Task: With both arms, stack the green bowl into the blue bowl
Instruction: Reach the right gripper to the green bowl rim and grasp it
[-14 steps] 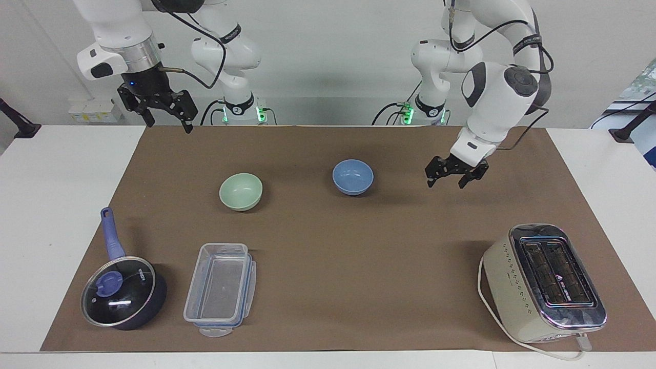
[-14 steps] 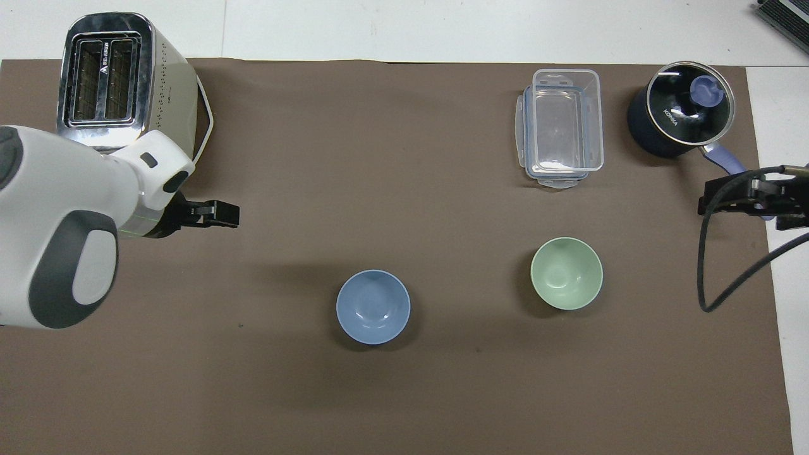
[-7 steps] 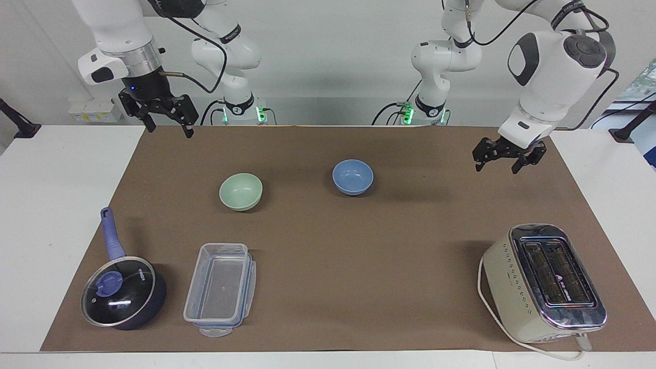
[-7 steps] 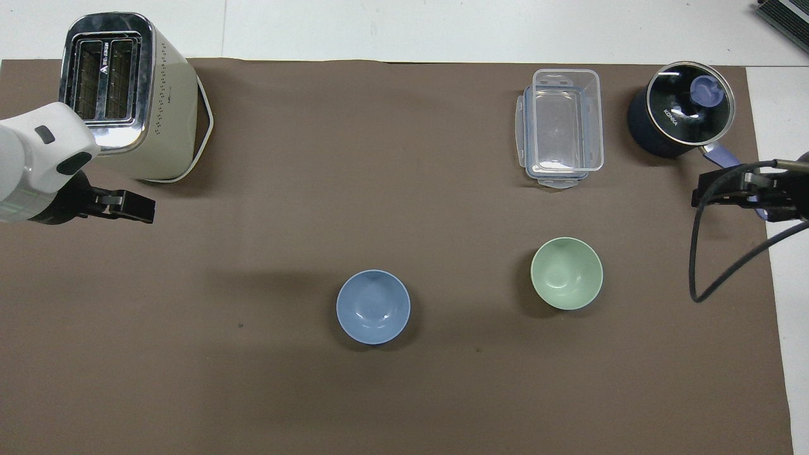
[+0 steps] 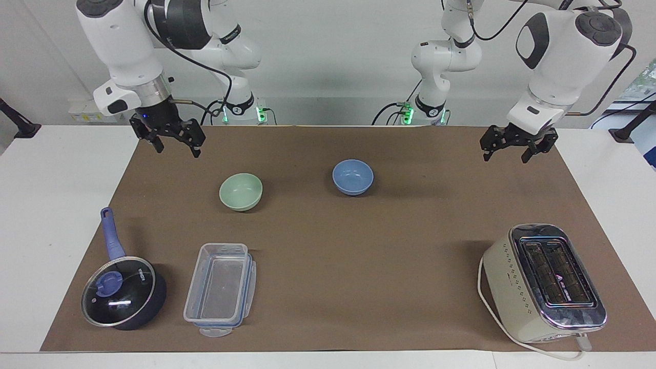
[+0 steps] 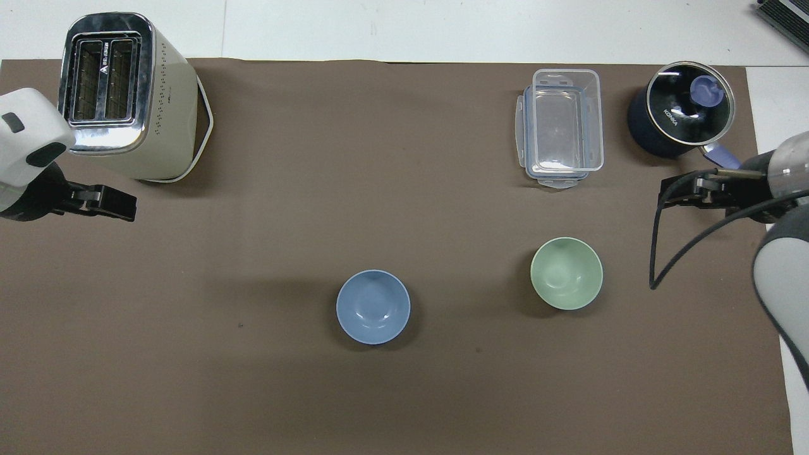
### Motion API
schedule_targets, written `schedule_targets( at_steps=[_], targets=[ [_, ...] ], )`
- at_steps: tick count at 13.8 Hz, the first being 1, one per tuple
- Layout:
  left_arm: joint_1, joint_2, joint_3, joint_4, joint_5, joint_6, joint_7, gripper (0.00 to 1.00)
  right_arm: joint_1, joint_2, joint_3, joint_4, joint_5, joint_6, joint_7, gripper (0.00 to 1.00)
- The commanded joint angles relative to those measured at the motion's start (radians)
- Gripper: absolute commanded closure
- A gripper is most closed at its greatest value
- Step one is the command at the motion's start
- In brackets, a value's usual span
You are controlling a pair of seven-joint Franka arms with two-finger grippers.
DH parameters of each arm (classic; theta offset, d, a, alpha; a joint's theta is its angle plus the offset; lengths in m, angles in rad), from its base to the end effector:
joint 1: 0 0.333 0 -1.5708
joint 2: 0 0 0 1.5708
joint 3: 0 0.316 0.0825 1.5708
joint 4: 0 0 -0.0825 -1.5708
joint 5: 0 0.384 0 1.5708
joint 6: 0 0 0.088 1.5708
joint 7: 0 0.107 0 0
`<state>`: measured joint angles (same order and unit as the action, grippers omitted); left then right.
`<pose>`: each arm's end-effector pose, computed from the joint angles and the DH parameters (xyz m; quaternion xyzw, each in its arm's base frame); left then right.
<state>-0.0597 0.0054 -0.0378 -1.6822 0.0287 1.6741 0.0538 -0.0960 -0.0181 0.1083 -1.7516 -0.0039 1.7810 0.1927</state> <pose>0.5594 -0.0519 0.5776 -0.9969 0.0771 0.0064 0.0143 0.5620 0.0070 0.5669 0.9957 -0.0897 0.0239 0.0005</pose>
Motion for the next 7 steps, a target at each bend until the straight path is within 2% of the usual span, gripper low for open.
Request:
schedule_targets(
  at_steps=[1, 4, 7],
  targets=[
    [0.011, 0.004, -0.008, 0.013, 0.023, -0.02, -0.002, 0.0, -0.002, -0.01, 0.001, -0.149, 0.027, 0.15, -0.033, 0.0],
    [0.011, 0.004, -0.008, 0.013, 0.022, -0.02, -0.002, 0.0, 0.002, 0.021, 0.002, -0.268, 0.028, 0.273, -0.035, 0.0],
    [0.011, 0.004, -0.008, 0.013, 0.022, -0.02, -0.002, 0.0, 0.016, 0.01, 0.004, -0.383, 0.064, 0.366, -0.061, 0.0]
  ],
)
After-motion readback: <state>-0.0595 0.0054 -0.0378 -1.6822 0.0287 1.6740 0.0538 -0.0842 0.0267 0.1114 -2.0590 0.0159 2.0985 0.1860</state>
